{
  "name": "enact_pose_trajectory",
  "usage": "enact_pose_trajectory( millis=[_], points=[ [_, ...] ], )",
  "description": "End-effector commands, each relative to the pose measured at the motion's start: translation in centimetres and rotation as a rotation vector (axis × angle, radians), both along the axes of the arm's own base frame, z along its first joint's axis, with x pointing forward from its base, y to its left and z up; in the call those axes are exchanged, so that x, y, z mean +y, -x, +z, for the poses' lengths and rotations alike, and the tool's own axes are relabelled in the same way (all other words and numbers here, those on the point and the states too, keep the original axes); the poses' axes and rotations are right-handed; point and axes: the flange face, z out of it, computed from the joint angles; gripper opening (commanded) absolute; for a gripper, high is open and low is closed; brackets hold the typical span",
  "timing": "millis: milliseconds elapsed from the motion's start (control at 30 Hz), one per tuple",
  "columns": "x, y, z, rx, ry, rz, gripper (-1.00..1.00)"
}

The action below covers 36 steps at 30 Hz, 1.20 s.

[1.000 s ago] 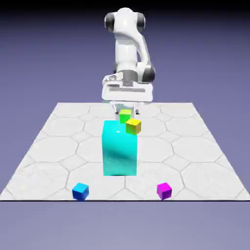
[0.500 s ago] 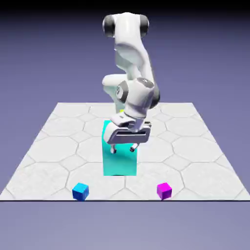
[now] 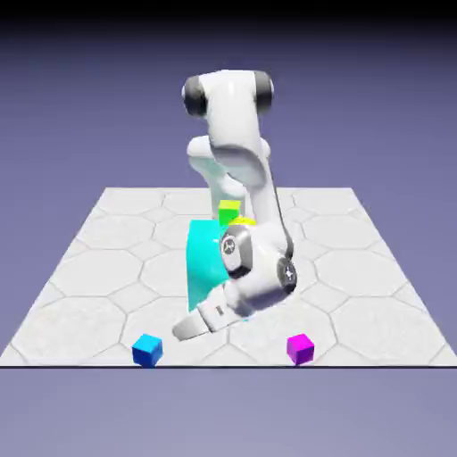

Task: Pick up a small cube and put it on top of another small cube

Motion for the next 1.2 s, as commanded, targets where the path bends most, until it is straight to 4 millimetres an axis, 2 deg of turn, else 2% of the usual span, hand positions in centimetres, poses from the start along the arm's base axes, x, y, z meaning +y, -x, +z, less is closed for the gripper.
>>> enact_pose_trajectory(
  millis=[0, 233, 300, 367, 400, 433, 500, 733, 833, 1100, 1167],
  points=[
    [-0.4, -0.2, -1.0, 0.035, 0.033, 0.009, 0.00],
    [-2.9, -1.0, -7.5, 0.262, 0.267, 0.049, 0.00],
    [-3.1, -1.0, -8.0, 0.278, 0.284, 0.050, 0.00],
    [-7.6, 0.9, -10.9, 0.278, 0.284, 0.050, 0.00],
    [-7.6, 0.9, -10.9, 0.278, 0.284, 0.050, -1.00],
    [-7.6, 0.9, -10.9, 0.278, 0.284, 0.050, -1.00],
    [-3.1, -1.0, -7.9, 0.278, 0.284, 0.046, -1.00],
    [-2.0, 2.5, -2.8, 0.317, 0.225, -0.242, -1.00],
    [-0.8, 3.8, -0.5, 0.333, 0.184, -0.348, -1.00],
    [10.1, 2.6, 7.3, 0.248, -0.114, -0.394, -1.00],
    [11.3, 3.4, 9.1, 0.252, -0.162, -0.448, -1.00]
  ],
)
